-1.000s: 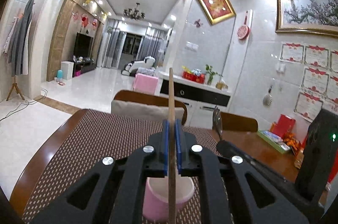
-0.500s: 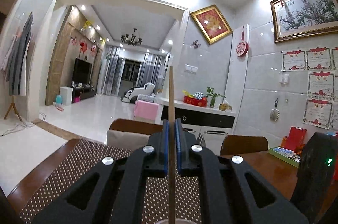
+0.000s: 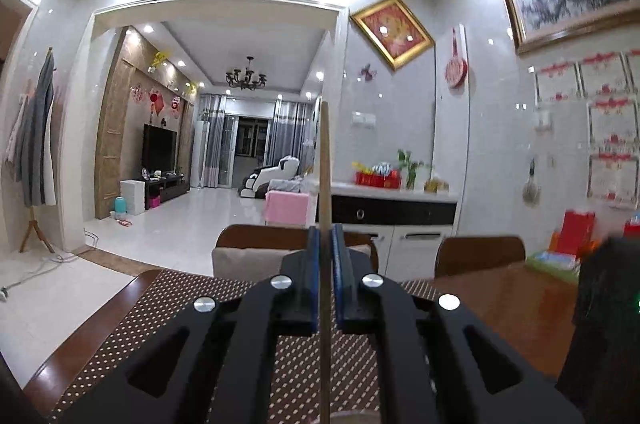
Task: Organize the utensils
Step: 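Lower the chopstick into the pink cup and open the left tool while the right tool drops the fork in, then move both tools back to the utensils and grasp a chopstick with the right tool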
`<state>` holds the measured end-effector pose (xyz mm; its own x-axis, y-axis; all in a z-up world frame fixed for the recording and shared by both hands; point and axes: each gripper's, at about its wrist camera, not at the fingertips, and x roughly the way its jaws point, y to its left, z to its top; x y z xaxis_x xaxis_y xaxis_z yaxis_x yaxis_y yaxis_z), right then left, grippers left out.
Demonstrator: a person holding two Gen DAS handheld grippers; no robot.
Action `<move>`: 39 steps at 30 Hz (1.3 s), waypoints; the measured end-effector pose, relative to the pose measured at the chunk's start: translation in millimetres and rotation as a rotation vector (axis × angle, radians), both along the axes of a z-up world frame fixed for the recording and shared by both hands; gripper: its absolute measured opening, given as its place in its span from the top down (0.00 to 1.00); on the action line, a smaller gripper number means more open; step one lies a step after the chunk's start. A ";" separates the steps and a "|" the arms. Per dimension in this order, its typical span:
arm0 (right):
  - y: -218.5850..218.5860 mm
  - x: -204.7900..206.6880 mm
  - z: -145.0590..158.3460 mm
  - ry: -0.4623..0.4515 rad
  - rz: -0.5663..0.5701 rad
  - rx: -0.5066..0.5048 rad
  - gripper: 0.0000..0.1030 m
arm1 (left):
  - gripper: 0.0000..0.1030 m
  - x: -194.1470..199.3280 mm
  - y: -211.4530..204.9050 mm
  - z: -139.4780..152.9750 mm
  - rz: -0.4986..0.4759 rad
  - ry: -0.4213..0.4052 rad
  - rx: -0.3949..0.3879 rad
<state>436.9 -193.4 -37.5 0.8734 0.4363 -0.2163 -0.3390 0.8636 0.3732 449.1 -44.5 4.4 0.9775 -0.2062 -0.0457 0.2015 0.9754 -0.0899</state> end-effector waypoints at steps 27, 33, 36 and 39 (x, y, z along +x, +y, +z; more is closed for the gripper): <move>14.3 -61.9 -15.7 0.122 0.035 -0.180 0.88 | 0.72 -37.3 31.3 -52.3 -0.033 0.262 0.144; 15.3 -99.1 5.2 0.109 0.022 -0.211 0.81 | 0.67 -67.8 34.0 -37.5 -0.012 0.265 0.128; 12.7 -119.8 18.2 0.095 -0.004 -0.200 0.43 | 0.58 -88.3 40.0 -25.8 0.012 0.271 0.111; 7.3 -140.1 29.4 0.078 -0.011 -0.178 0.41 | 0.55 -110.2 47.4 -14.4 0.032 0.272 0.083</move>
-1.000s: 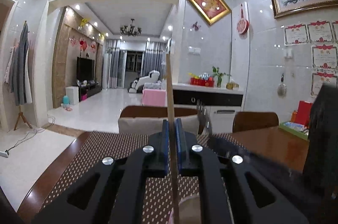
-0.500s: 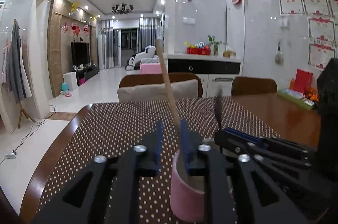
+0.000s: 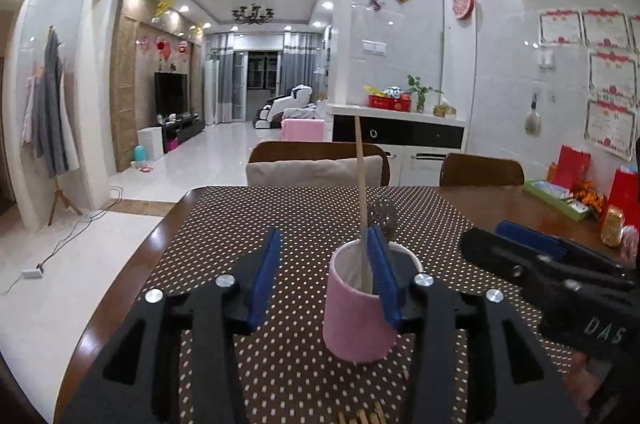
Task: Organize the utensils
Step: 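Move both tools back to the utensils and grasp a chopstick with the right tool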
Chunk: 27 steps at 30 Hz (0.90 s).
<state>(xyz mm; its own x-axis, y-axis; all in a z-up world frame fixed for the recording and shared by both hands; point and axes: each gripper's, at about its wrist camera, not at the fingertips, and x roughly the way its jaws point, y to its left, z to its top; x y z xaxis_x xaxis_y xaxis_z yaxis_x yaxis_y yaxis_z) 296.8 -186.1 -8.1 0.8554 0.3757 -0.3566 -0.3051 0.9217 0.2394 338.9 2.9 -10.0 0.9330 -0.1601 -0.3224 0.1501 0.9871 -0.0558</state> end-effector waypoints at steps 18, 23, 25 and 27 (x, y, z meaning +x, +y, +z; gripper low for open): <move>-12.8 -95.9 -14.7 0.134 -0.018 -0.044 0.19 | 0.34 -128.3 16.4 2.0 -0.003 0.033 0.041; -4.2 -108.1 -44.1 0.212 -0.020 -0.087 0.19 | 0.34 -140.2 13.3 -22.1 -0.010 0.110 0.074; -1.2 -107.9 -58.2 0.254 -0.022 -0.108 0.19 | 0.34 -144.2 15.7 -32.7 -0.009 0.139 0.074; 1.9 -106.9 -69.8 0.293 -0.024 -0.130 0.19 | 0.34 -145.9 18.8 -42.6 -0.018 0.169 0.071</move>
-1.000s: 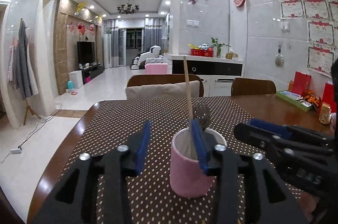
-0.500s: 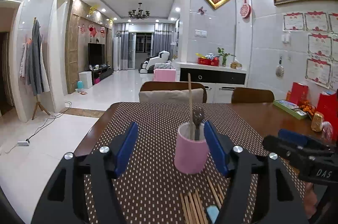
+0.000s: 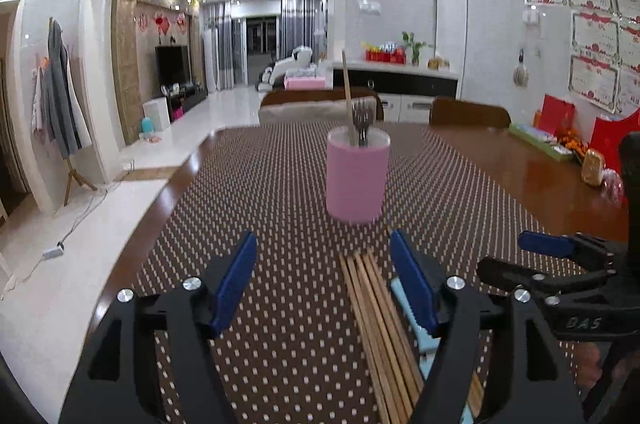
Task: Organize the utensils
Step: 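Move both tools back to the utensils and grasp a chopstick with the right tool, then grasp another chopstick with the left tool while the right tool lifts its chopstick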
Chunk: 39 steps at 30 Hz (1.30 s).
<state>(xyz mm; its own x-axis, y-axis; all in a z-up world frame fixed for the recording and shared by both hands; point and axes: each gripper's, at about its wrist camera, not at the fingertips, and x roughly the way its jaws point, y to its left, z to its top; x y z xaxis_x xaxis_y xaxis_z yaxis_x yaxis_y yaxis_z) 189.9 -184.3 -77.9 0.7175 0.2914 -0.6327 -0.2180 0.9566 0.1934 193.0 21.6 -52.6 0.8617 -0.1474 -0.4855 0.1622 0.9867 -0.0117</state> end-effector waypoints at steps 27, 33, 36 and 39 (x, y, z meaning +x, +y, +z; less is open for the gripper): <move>18.8 62.1 -64.5 0.239 -0.145 -0.232 0.21 | 0.32 39.7 1.4 -74.4 -0.016 0.351 -0.012; 26.4 69.2 -59.4 0.207 -0.062 -0.215 0.83 | 0.31 53.9 1.7 -77.2 -0.010 0.402 -0.028; 11.8 71.3 -61.3 0.205 -0.061 -0.138 0.91 | 0.29 57.8 2.1 -77.7 -0.013 0.416 -0.041; -3.6 75.6 -63.6 0.208 -0.059 -0.069 0.94 | 0.28 62.6 -2.8 -79.1 -0.023 0.430 -0.028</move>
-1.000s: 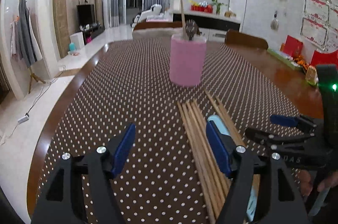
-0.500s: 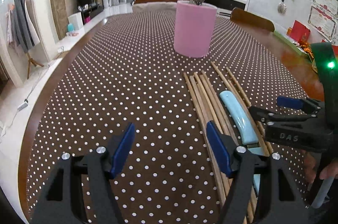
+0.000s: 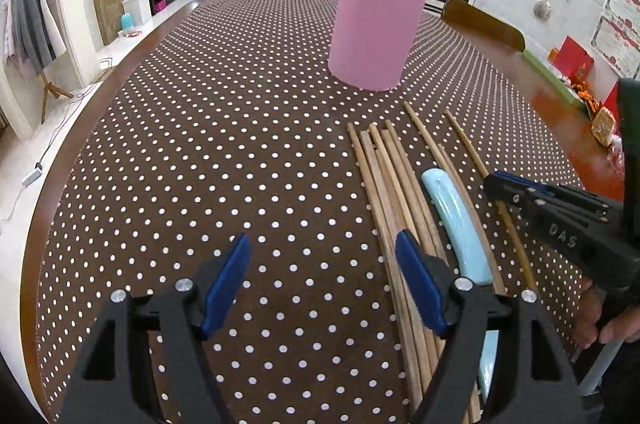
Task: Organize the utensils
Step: 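Grasp another chopstick with the left tool while the right tool lifts its chopstick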
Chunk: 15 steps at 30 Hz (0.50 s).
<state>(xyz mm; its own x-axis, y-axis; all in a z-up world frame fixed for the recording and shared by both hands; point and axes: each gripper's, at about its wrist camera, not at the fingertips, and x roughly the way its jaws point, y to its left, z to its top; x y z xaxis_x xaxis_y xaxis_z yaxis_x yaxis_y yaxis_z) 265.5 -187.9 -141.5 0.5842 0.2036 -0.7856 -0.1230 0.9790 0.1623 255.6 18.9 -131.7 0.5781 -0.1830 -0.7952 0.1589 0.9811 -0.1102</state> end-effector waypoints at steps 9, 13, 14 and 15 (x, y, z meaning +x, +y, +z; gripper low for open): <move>-21.6 2.4 -5.4 0.000 -0.021 0.162 0.94 | 0.24 20.0 -15.5 -2.7 0.020 0.023 0.080; -20.8 6.8 -3.7 -0.002 -0.021 0.182 0.94 | 0.21 35.1 -18.1 -2.2 0.078 0.050 0.094; -21.4 9.9 -3.2 -0.002 -0.021 0.186 0.94 | 0.20 40.2 -20.3 -2.4 0.084 0.063 0.095; -19.9 4.9 -4.8 -0.003 -0.021 0.188 0.94 | 0.20 41.5 -21.1 -4.5 0.090 0.067 0.117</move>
